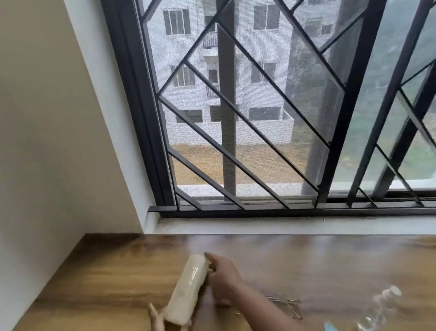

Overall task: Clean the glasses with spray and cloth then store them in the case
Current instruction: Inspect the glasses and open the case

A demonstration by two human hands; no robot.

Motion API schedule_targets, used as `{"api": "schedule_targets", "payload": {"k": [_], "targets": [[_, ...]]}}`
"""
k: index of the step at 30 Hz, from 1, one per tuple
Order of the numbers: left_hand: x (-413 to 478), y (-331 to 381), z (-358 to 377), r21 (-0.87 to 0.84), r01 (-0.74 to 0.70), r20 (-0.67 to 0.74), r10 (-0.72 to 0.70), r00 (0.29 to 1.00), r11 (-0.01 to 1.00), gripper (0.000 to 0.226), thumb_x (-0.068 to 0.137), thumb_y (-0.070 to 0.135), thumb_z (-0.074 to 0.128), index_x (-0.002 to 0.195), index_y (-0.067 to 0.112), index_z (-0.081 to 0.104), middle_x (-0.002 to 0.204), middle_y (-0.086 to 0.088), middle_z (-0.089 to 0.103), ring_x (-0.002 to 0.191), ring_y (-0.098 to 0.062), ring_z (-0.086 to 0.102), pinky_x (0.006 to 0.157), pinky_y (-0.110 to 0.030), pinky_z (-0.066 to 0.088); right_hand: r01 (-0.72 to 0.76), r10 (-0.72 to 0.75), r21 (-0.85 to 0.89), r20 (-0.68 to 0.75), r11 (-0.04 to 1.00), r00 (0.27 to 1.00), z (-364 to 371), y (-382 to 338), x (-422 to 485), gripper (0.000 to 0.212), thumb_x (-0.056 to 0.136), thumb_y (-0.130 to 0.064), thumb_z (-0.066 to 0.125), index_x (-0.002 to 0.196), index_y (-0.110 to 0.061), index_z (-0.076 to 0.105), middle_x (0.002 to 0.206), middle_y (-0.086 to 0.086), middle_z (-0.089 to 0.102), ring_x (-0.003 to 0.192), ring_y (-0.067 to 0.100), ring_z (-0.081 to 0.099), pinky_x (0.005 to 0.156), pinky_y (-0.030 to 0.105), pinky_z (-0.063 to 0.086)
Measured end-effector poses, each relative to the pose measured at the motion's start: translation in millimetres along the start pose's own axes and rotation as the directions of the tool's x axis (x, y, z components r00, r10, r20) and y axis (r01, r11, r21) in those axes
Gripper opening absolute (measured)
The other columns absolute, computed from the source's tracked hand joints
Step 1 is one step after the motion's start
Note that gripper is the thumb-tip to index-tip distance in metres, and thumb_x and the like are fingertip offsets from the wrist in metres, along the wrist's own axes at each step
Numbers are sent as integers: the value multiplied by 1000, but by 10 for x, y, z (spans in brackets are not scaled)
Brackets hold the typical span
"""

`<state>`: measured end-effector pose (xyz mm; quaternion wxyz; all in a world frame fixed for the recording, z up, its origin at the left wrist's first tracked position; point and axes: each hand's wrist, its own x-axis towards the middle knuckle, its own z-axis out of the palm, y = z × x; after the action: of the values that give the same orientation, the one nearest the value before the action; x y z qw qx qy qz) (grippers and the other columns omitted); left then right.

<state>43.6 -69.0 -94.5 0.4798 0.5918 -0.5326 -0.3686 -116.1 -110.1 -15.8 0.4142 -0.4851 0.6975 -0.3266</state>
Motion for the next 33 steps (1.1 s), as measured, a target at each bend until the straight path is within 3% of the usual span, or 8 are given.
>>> {"api": "schedule_targets", "payload": {"k": [5,10,16,20,23,27,29,33], "targets": [[166,458,330,111,-30,115,17,993,993,71,65,-11,71,131,2,47,132,-14,54,97,-25,66,69,-17,45,35,-19,61,-251,998,968,-528,144,-160,42,69,-6,66,111,-12,67,94,-2,67,87,9,61,71,10,46],[379,654,679,188,-140,385,58,921,972,79,74,-13,56,144,10,26,129,-14,58,109,-25,62,93,-36,49,-21,49,71,-427,997,903,-874,452,-343,31,75,-1,57,97,-17,72,89,1,73,85,16,66,73,27,49],[477,745,956,276,-229,535,49,844,933,76,80,-6,52,146,15,21,137,2,51,123,-14,50,79,-4,27,-148,95,-53,-547,988,832,-989,745,-482,19,76,-1,53,80,-9,69,78,9,70,75,25,61,67,32,46],[439,765,976,329,-277,556,52,830,903,78,85,1,51,147,24,10,139,14,47,126,-8,44,93,-21,26,-159,65,-120,-562,980,824,-990,793,-556,23,73,-1,54,86,-12,70,83,11,72,79,28,63,69,34,47],[381,761,986,360,-288,536,56,842,887,80,85,4,51,147,29,8,138,15,48,123,-11,46,97,-27,22,-139,-25,-271,-525,952,851,-1000,807,-568,42,78,-5,54,116,-22,63,96,11,72,89,30,64,76,35,49],[373,750,1012,349,-276,519,60,852,896,82,85,5,52,146,31,4,132,19,52,111,-1,48,90,-27,25,-140,-140,-588,-405,796,903,-1052,867,-537,49,90,-9,44,136,-23,43,112,6,62,99,26,60,83,33,46],[389,740,1017,333,-271,510,69,857,903,83,83,4,53,147,29,6,122,25,53,98,6,42,74,-18,20,-84,-254,-684,-378,725,891,-1066,853,-556,44,84,-2,51,127,-14,52,106,8,61,96,28,60,79,33,50],[396,733,1005,332,-303,501,105,859,893,91,81,2,54,145,23,-6,115,31,46,96,10,39,70,-9,19,30,-448,-768,-341,640,826,-1083,877,-515,31,63,6,74,91,-5,68,87,7,68,79,24,65,63,30,57]]}}
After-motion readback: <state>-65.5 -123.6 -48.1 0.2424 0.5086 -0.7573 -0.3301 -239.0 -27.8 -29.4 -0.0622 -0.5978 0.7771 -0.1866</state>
